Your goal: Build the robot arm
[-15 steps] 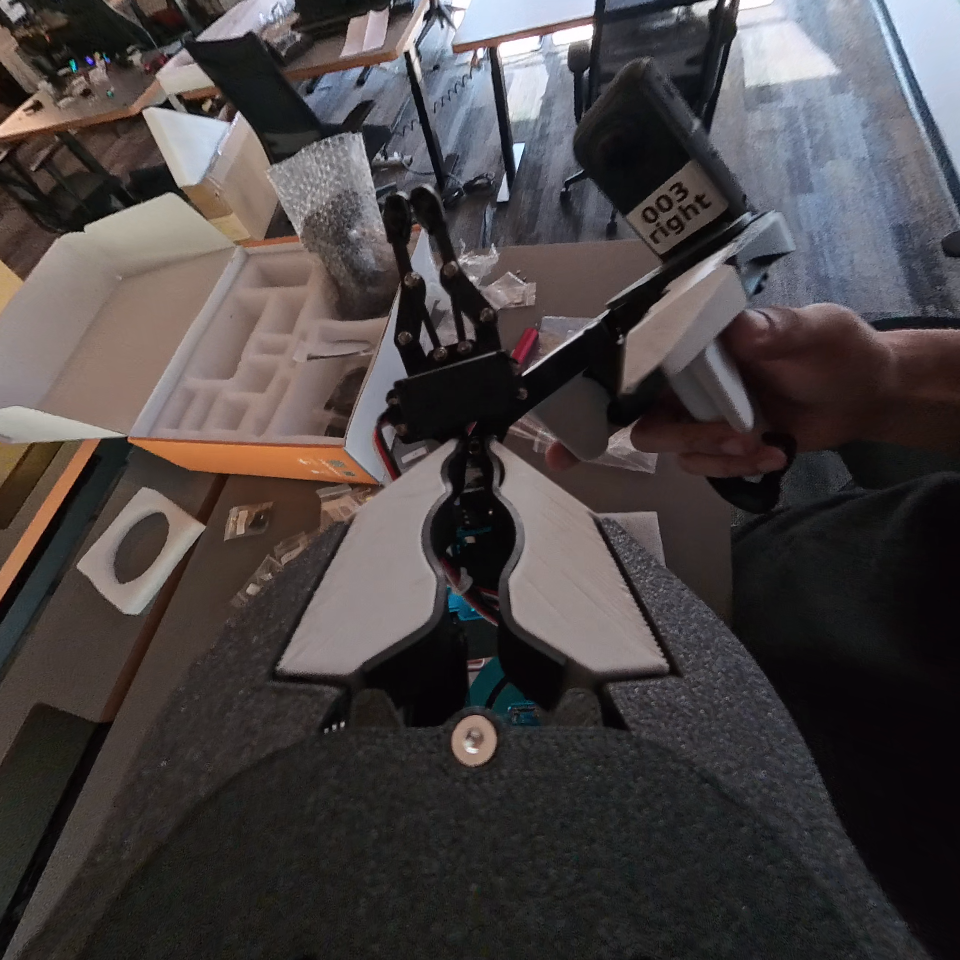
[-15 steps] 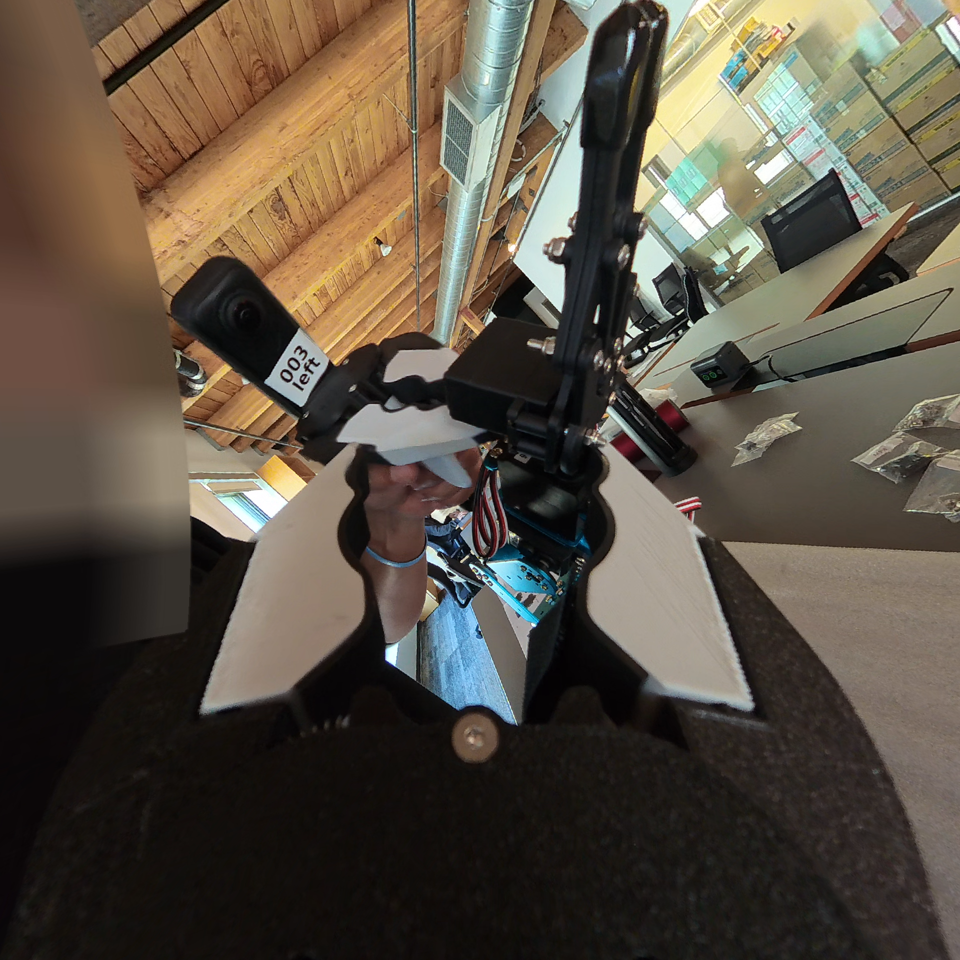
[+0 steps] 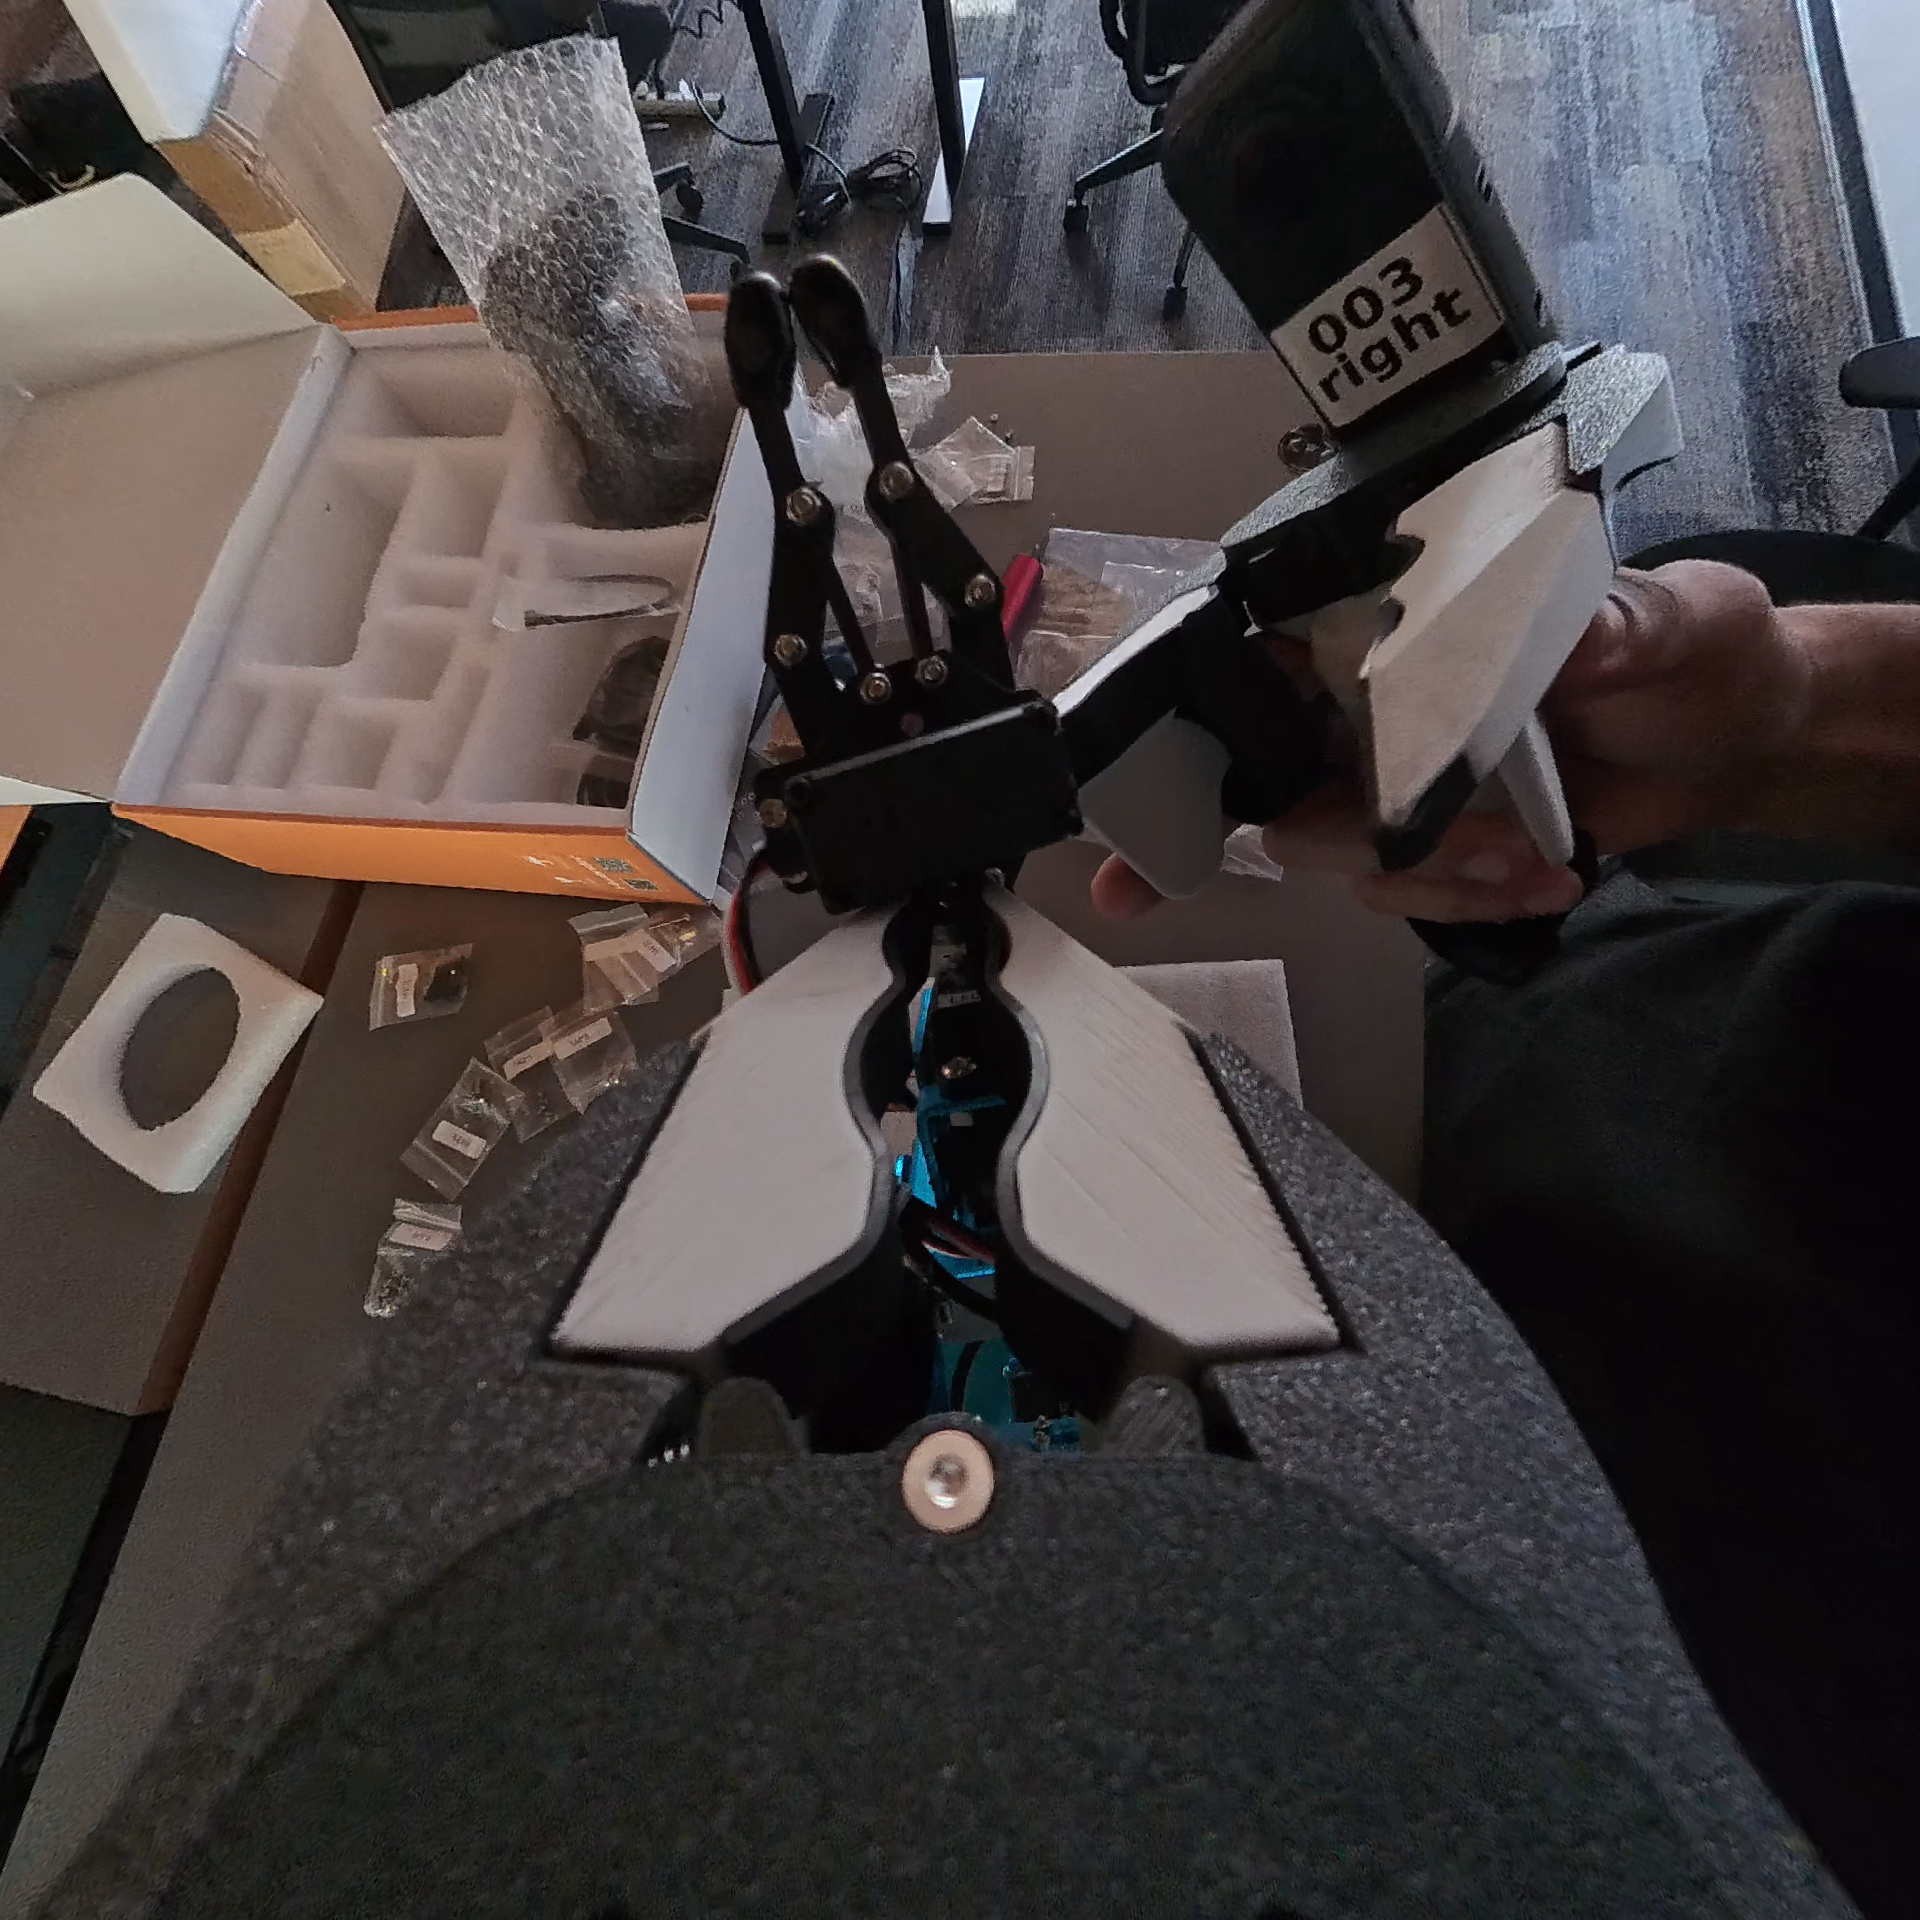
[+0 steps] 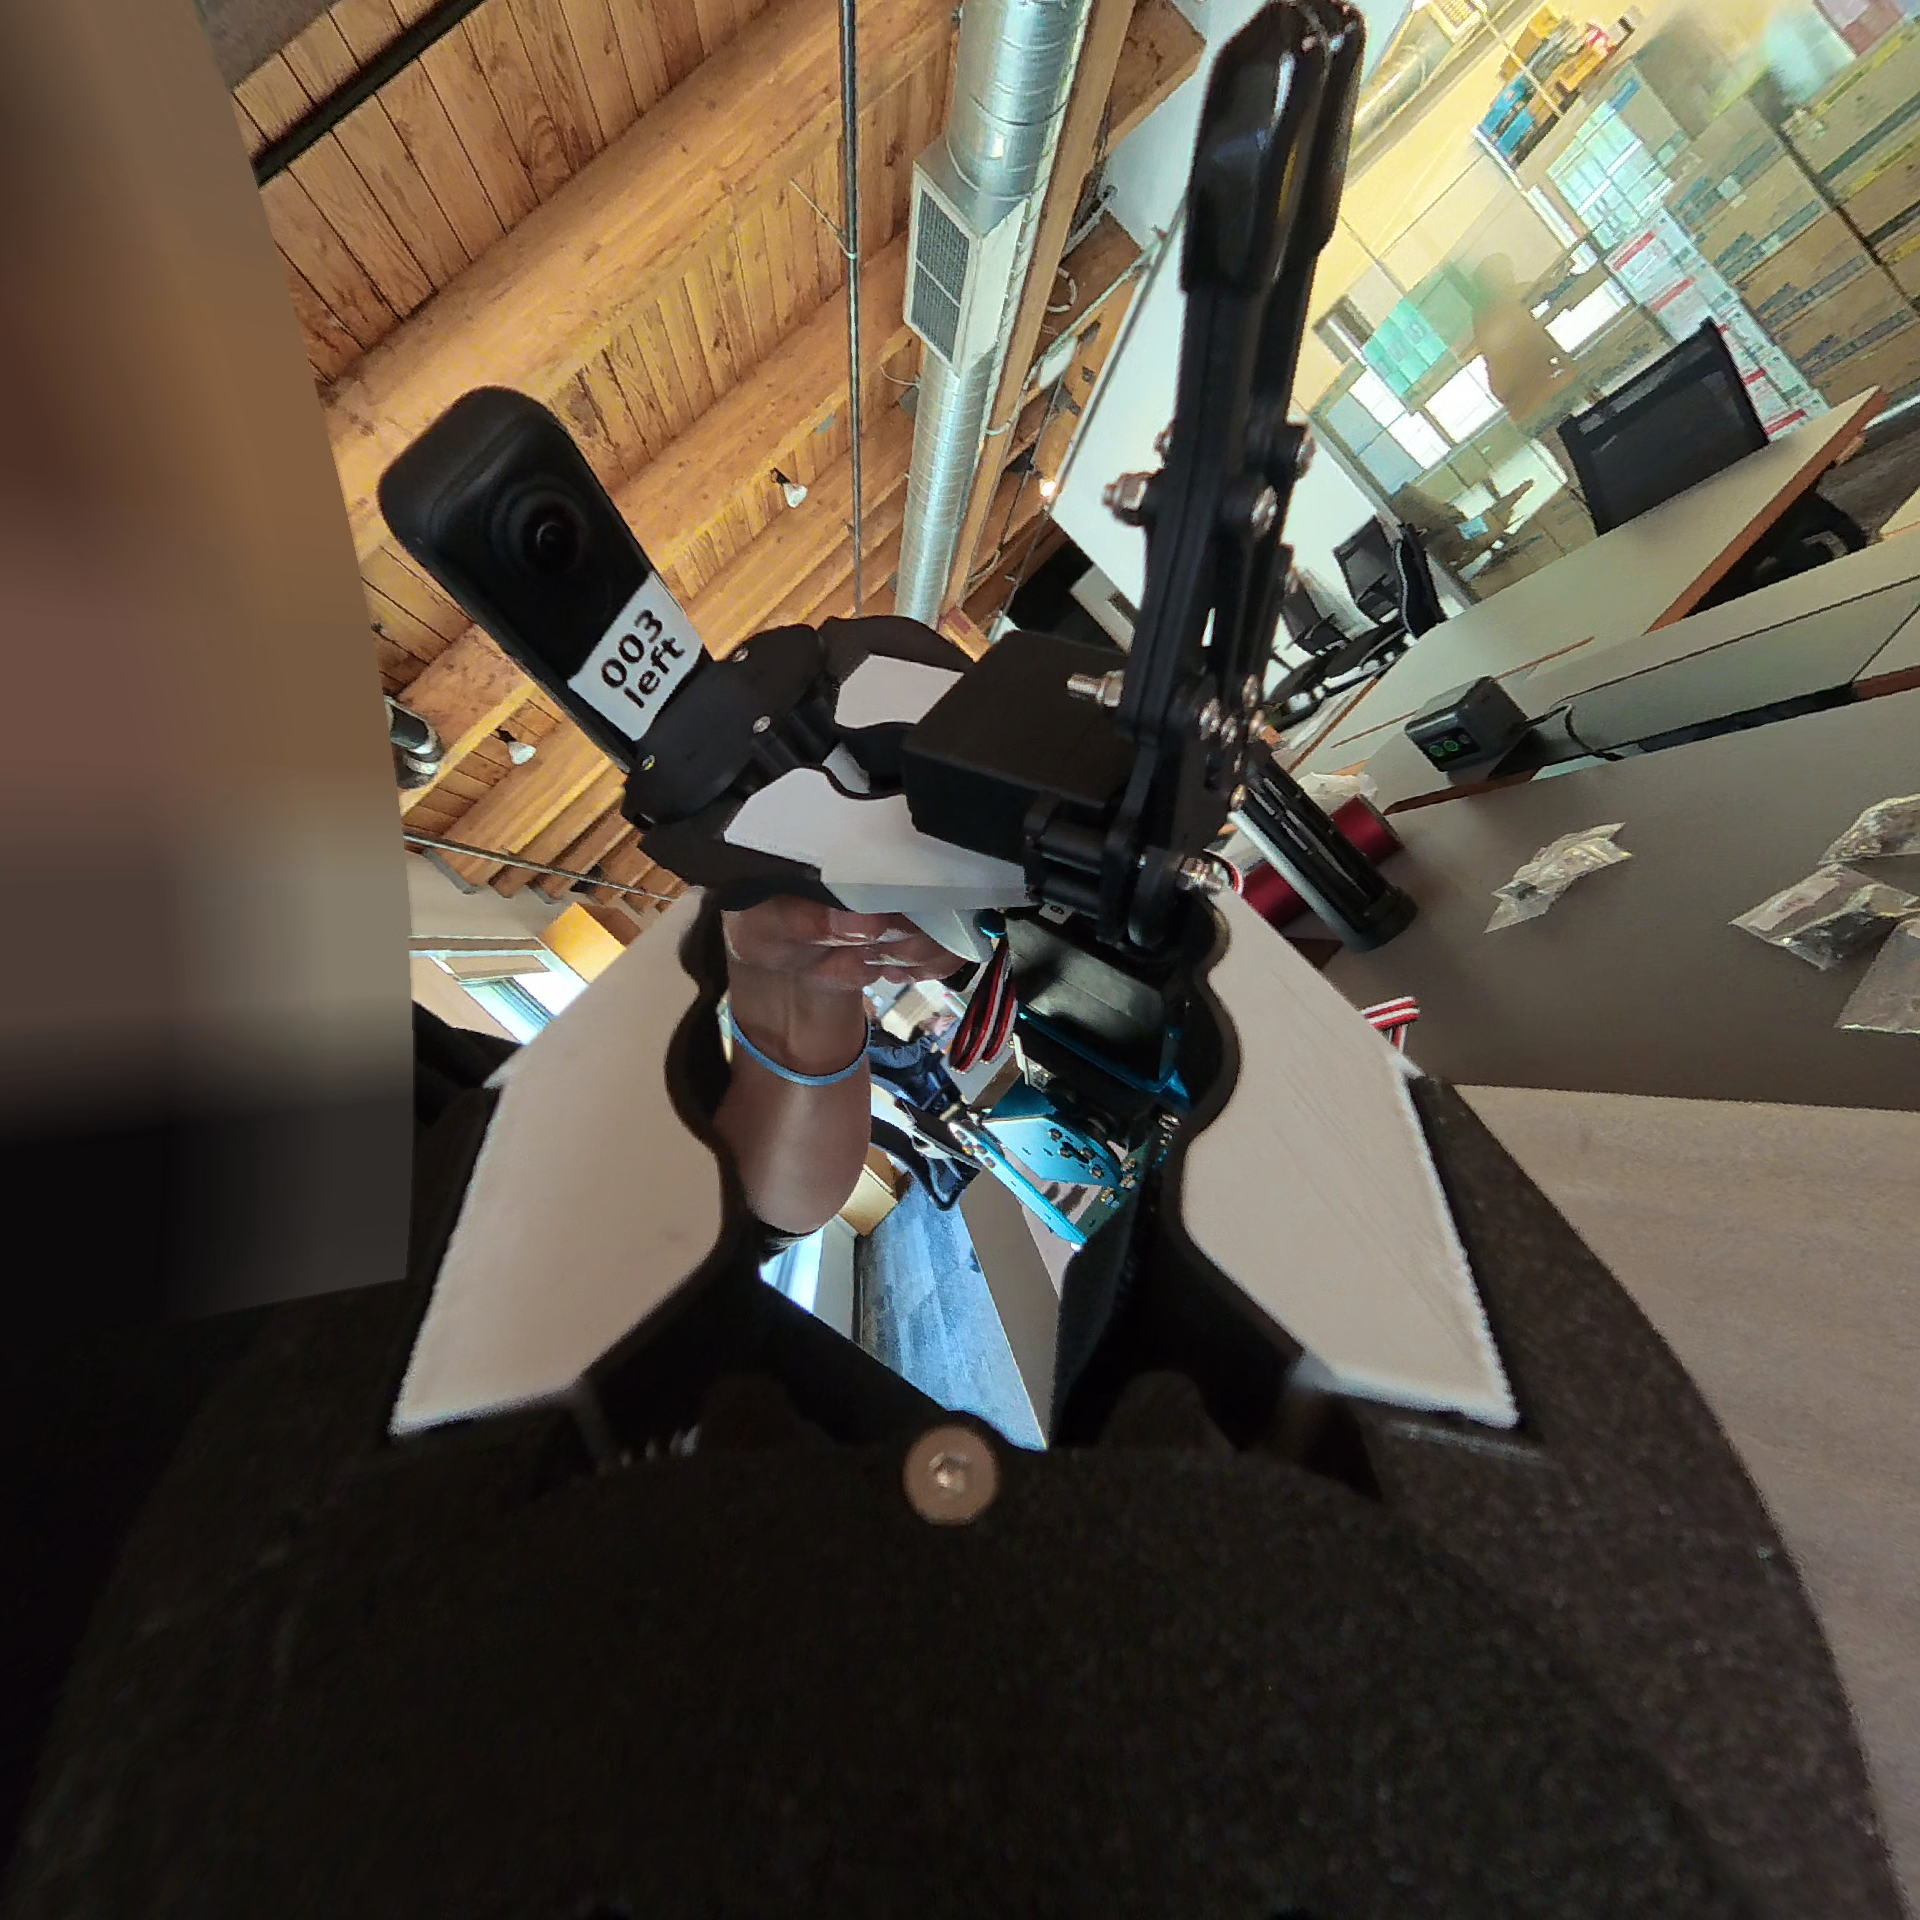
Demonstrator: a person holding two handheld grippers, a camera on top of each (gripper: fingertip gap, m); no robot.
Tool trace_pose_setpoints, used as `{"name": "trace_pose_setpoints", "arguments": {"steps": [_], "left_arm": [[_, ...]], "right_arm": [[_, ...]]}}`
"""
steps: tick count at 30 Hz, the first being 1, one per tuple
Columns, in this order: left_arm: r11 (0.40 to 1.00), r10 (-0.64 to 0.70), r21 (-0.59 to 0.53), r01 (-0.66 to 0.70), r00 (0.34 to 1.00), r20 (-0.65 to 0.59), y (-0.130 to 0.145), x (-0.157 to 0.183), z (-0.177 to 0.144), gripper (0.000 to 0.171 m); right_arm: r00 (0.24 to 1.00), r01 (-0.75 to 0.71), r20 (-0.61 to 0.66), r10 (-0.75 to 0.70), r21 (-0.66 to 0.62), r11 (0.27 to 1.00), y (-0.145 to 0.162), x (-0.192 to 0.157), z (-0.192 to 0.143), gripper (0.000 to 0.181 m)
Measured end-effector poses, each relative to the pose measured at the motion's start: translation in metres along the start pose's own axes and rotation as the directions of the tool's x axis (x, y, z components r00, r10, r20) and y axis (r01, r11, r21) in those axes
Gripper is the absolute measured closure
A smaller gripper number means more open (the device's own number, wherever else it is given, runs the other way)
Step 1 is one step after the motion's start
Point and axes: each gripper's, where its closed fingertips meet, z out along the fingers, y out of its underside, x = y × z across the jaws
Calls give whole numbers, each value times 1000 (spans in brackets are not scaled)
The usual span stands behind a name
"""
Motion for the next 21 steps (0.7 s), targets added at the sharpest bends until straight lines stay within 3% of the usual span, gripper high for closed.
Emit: {"name": "trace_pose_setpoints", "arguments": {"steps": [14,21], "left_arm": [[999,40,-1,-40,998,45,-1,1,3,162],[1000,7,22,-8,999,51,0,-1,1,162]], "right_arm": [[977,-179,127,172,54,982,-7,1,-11,93],[982,-155,114,149,50,987,-6,1,-7,94]]}}
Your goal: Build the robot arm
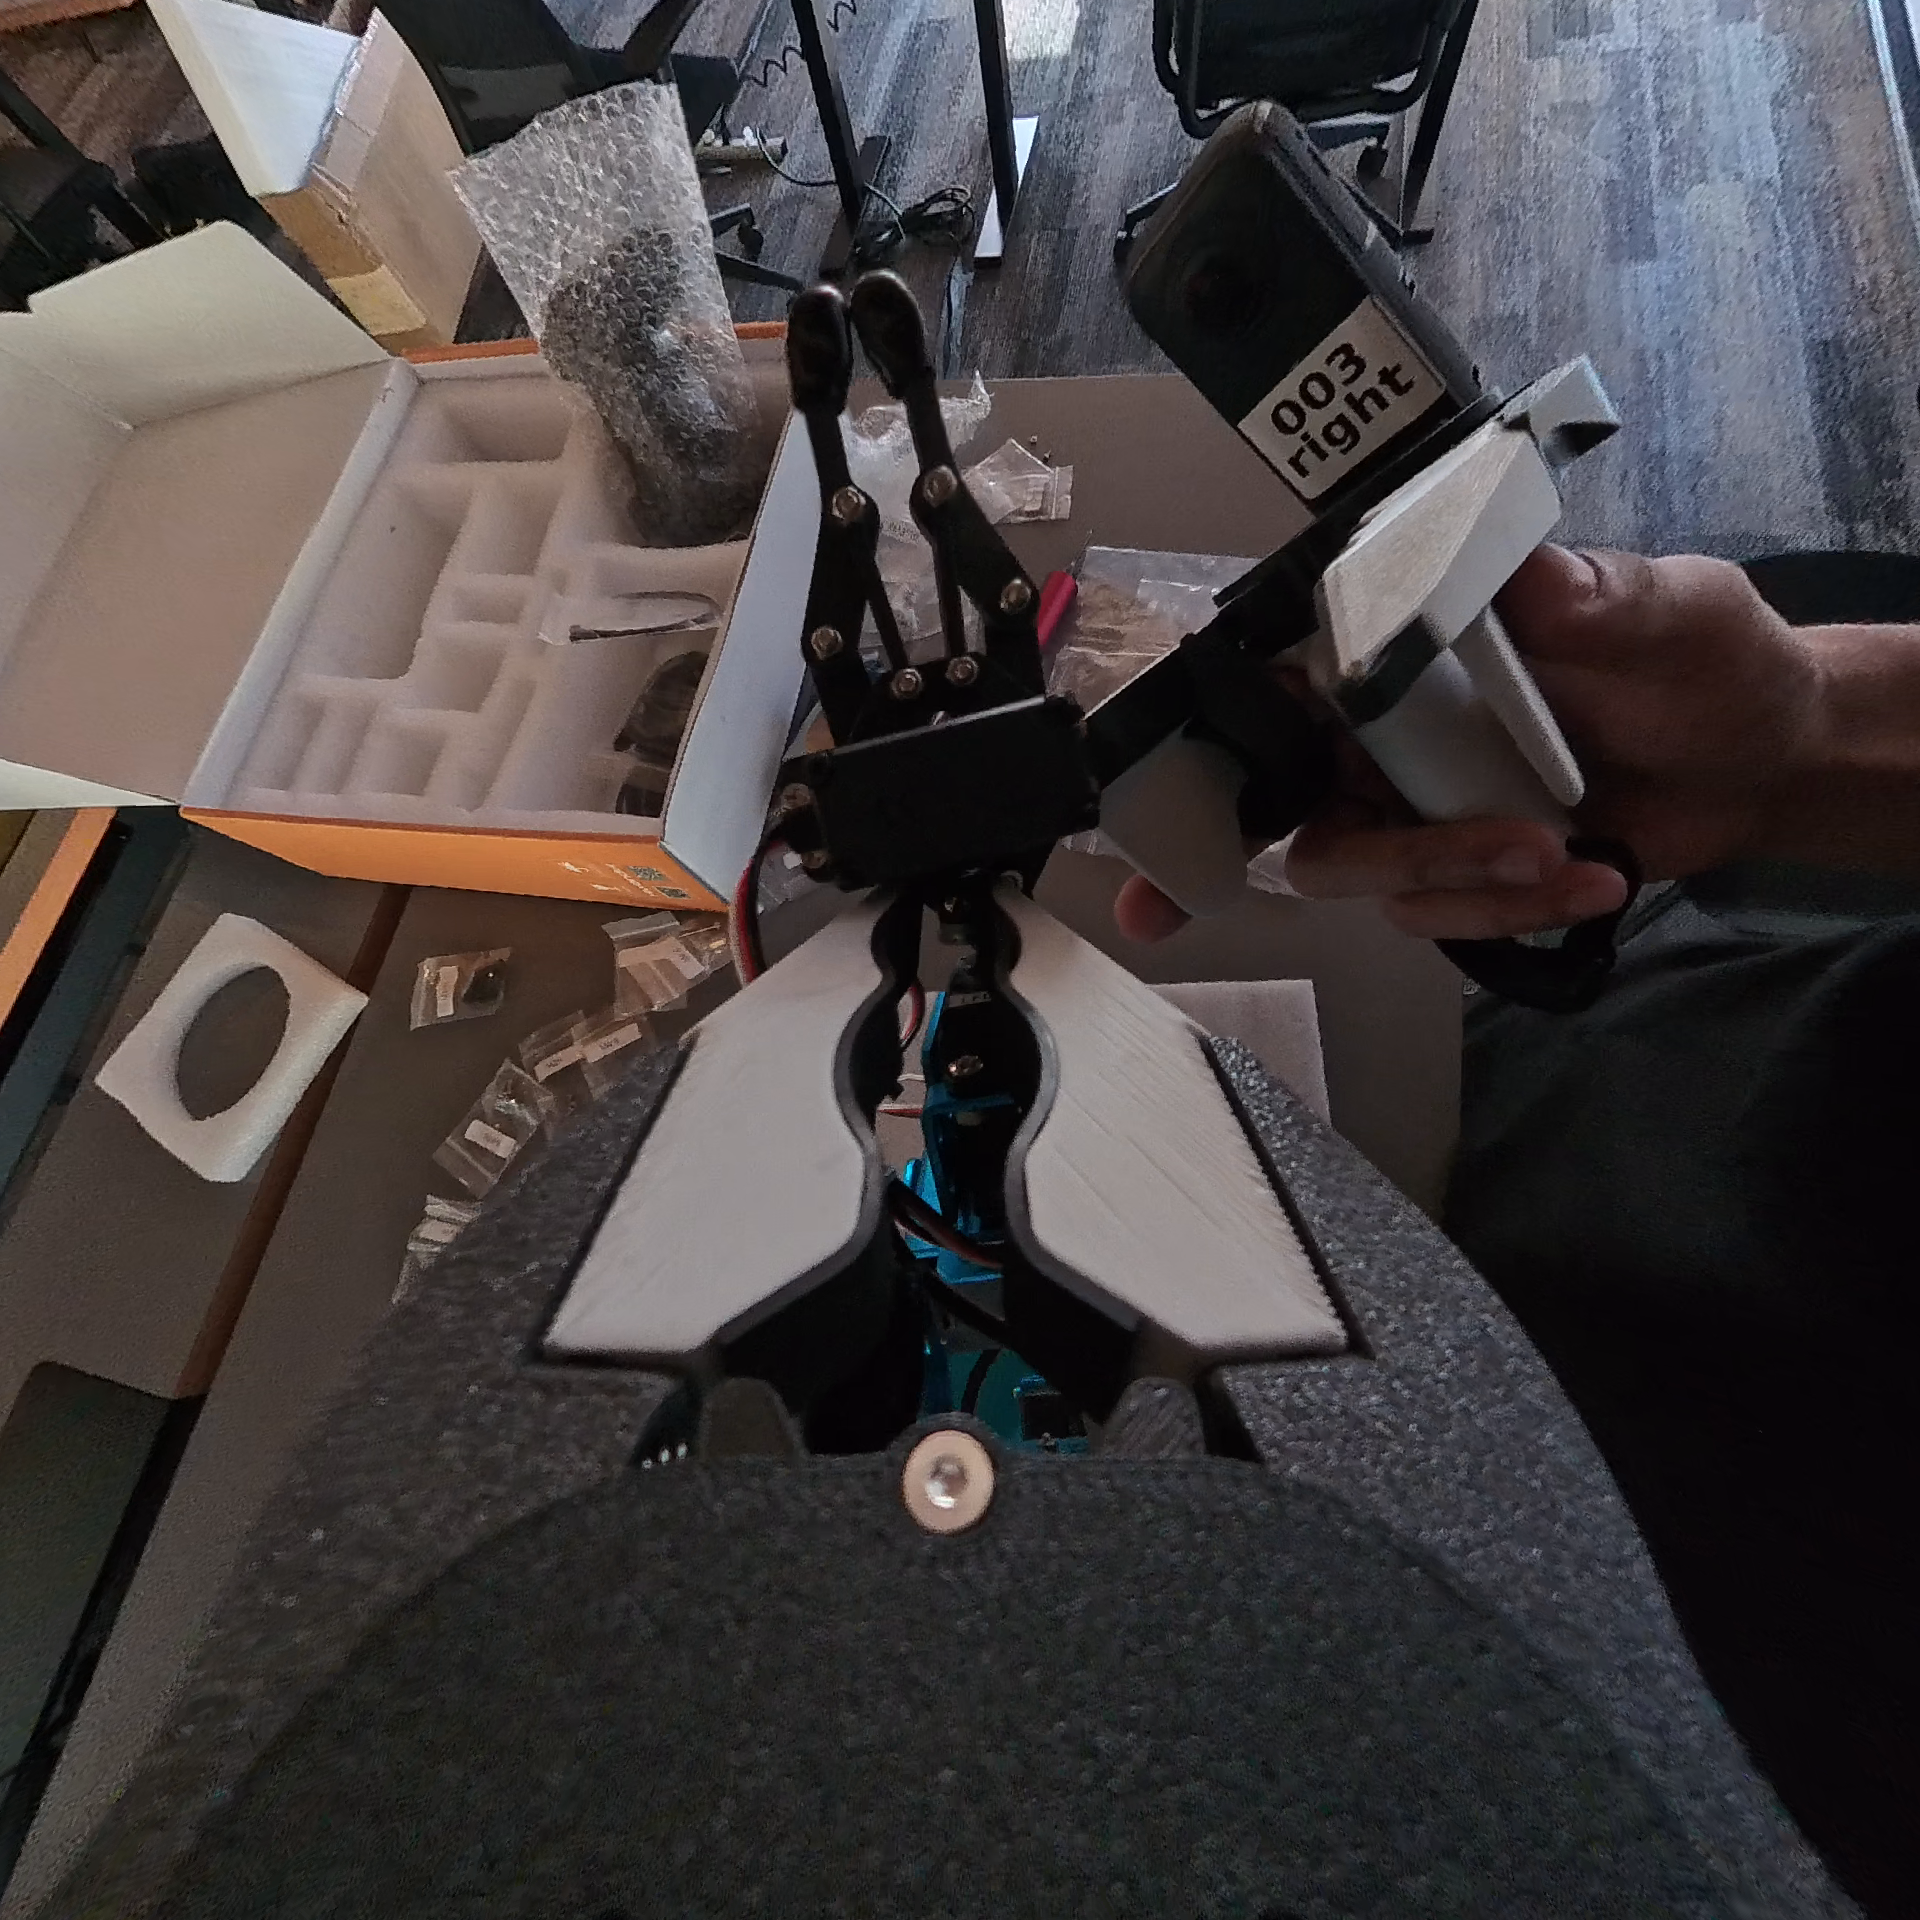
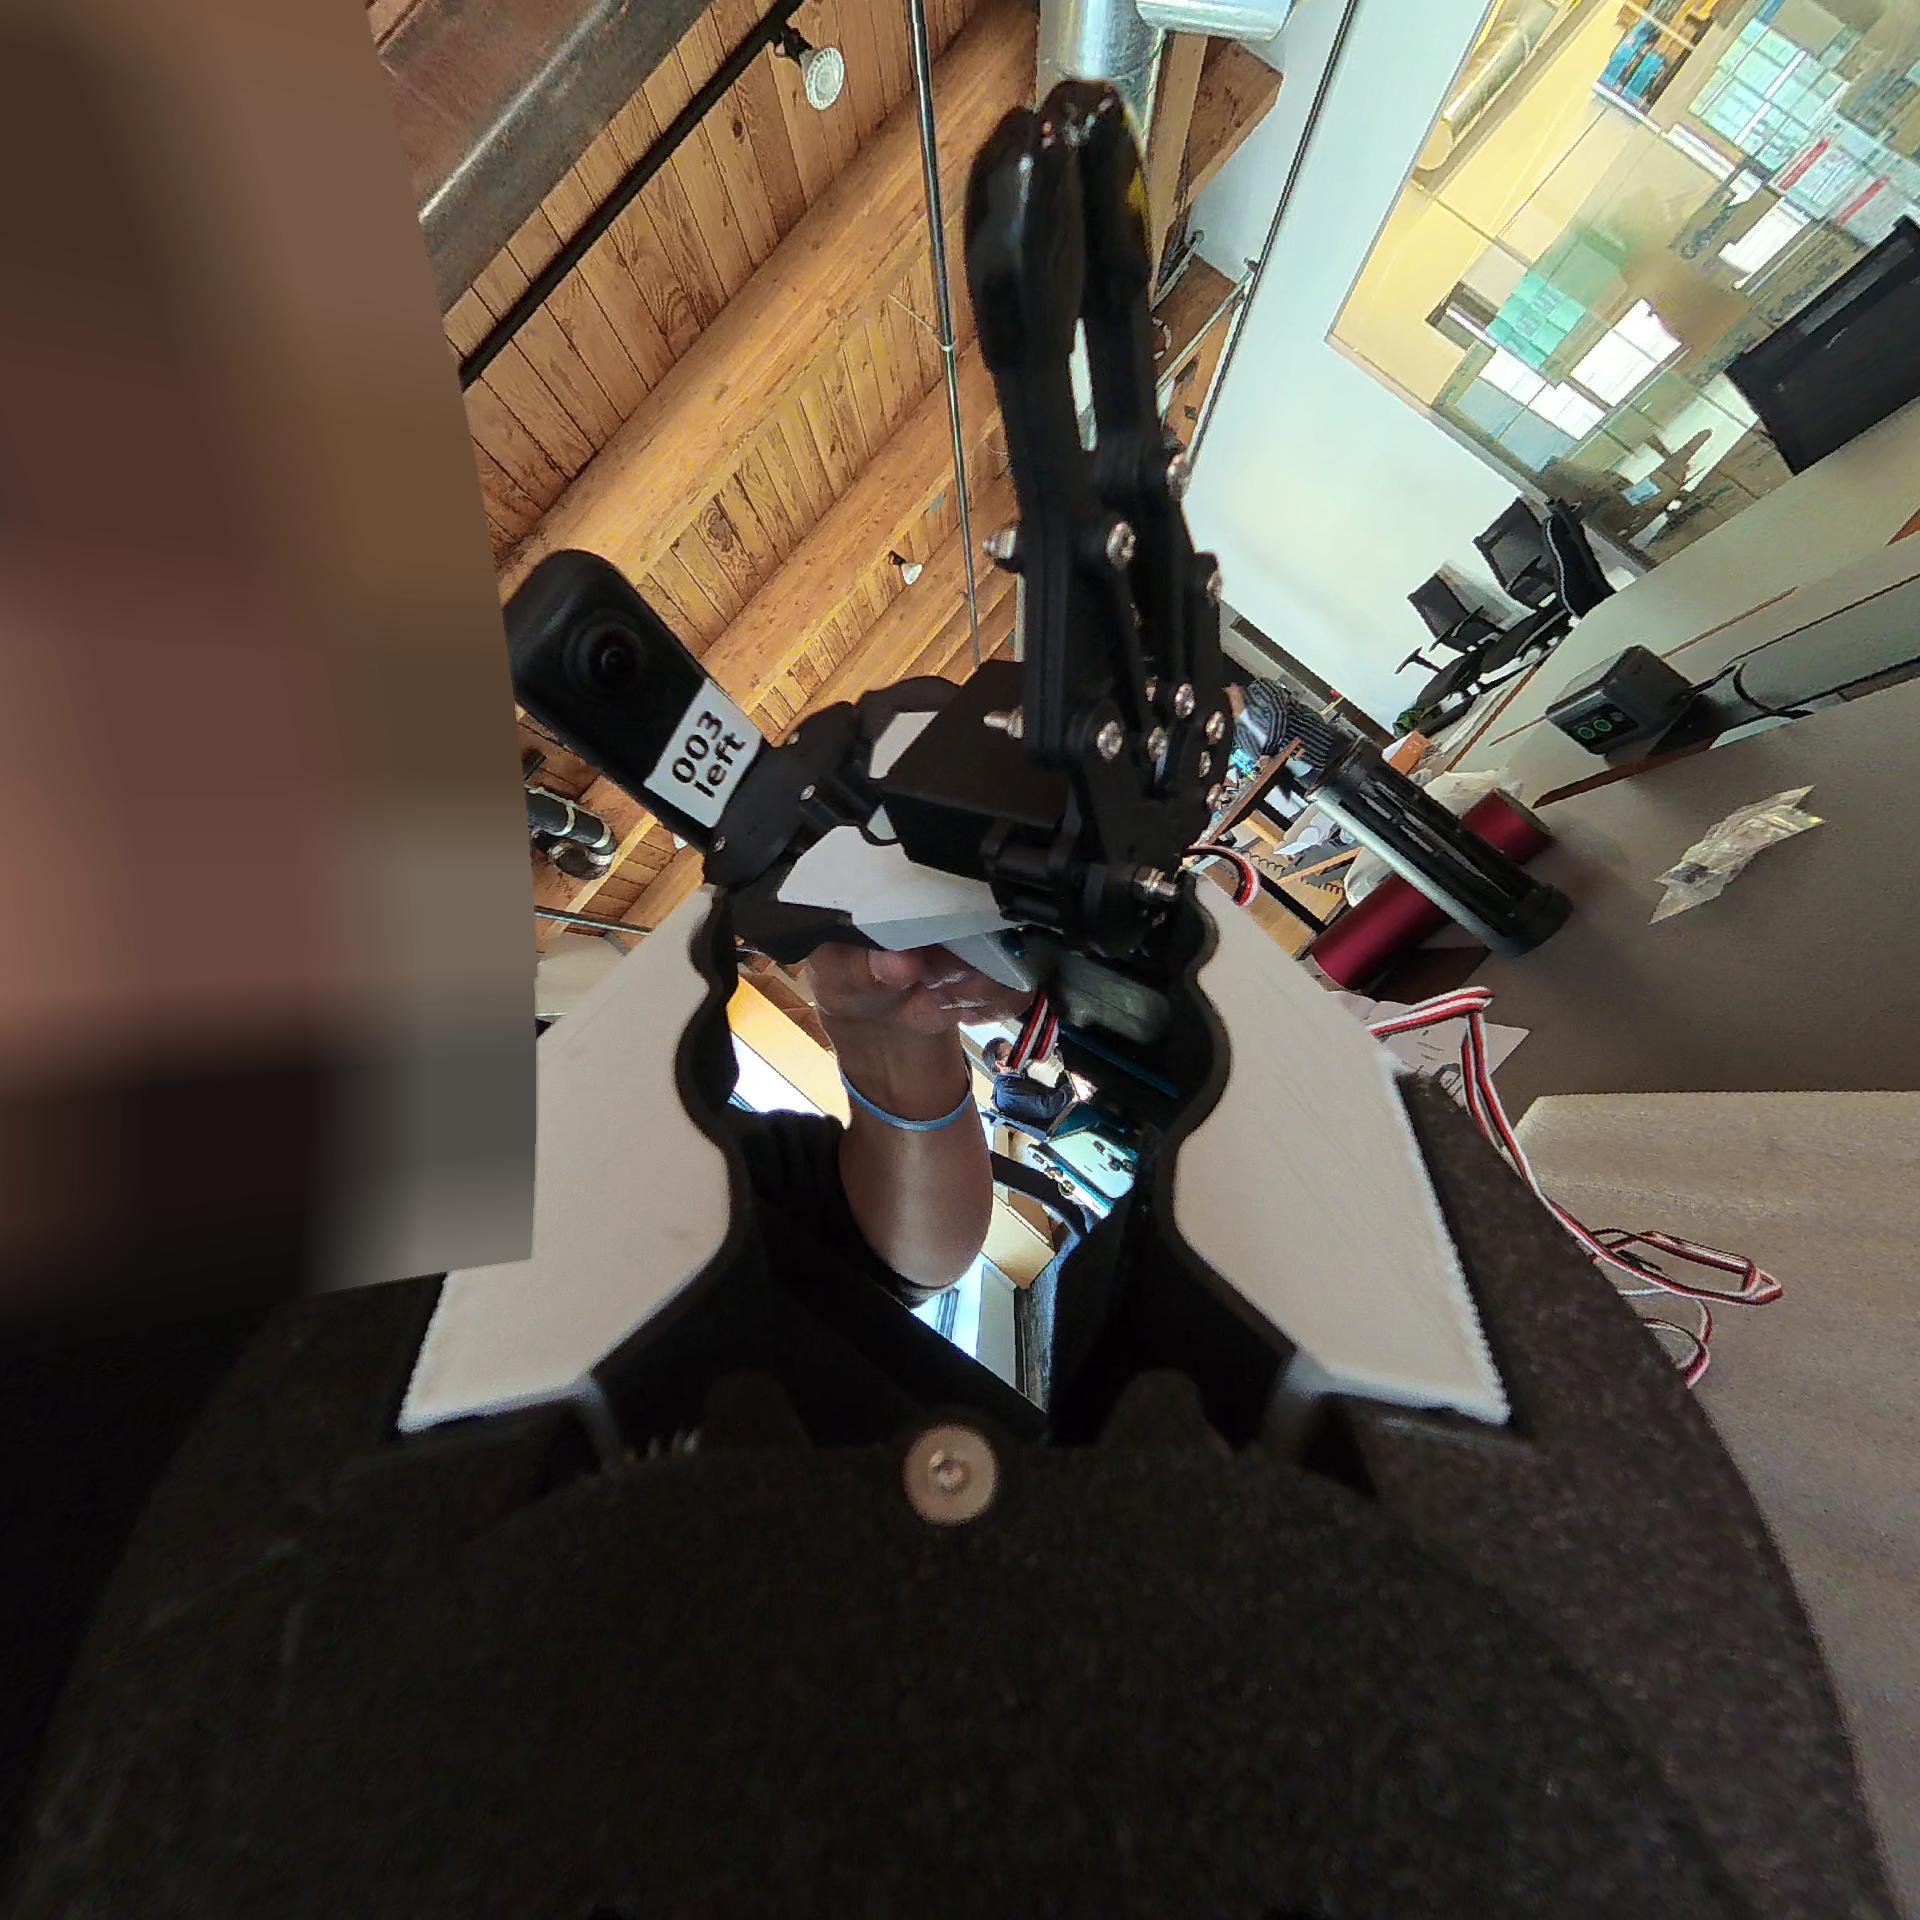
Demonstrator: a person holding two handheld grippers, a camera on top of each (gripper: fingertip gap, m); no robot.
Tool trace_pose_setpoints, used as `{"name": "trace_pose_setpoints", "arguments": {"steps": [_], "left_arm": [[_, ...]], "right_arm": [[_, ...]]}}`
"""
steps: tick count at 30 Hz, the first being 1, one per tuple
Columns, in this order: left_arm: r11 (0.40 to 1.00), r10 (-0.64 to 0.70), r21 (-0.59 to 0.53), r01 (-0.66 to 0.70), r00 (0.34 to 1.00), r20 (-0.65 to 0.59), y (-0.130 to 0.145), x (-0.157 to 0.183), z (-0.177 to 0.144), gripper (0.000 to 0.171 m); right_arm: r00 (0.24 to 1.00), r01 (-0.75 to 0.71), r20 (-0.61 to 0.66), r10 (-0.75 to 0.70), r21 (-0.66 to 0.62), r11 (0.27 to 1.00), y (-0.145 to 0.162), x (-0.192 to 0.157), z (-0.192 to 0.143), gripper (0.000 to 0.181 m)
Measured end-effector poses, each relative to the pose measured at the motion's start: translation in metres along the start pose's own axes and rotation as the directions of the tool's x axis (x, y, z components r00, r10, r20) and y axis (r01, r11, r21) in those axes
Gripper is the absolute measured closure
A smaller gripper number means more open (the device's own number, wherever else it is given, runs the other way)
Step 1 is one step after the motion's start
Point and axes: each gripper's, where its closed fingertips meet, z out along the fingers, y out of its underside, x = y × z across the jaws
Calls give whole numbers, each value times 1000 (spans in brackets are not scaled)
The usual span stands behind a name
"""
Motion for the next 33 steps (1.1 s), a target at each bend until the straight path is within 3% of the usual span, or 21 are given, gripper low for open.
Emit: {"name": "trace_pose_setpoints", "arguments": {"steps": [20,33], "left_arm": [[998,-40,56,40,999,-1,0,2,-9,158],[993,-80,82,90,990,-113,-5,12,-13,149]], "right_arm": [[1000,-4,-13,4,-9,1000,1,0,3,99],[1000,-2,-16,2,-7,1000,0,0,3,95]]}}
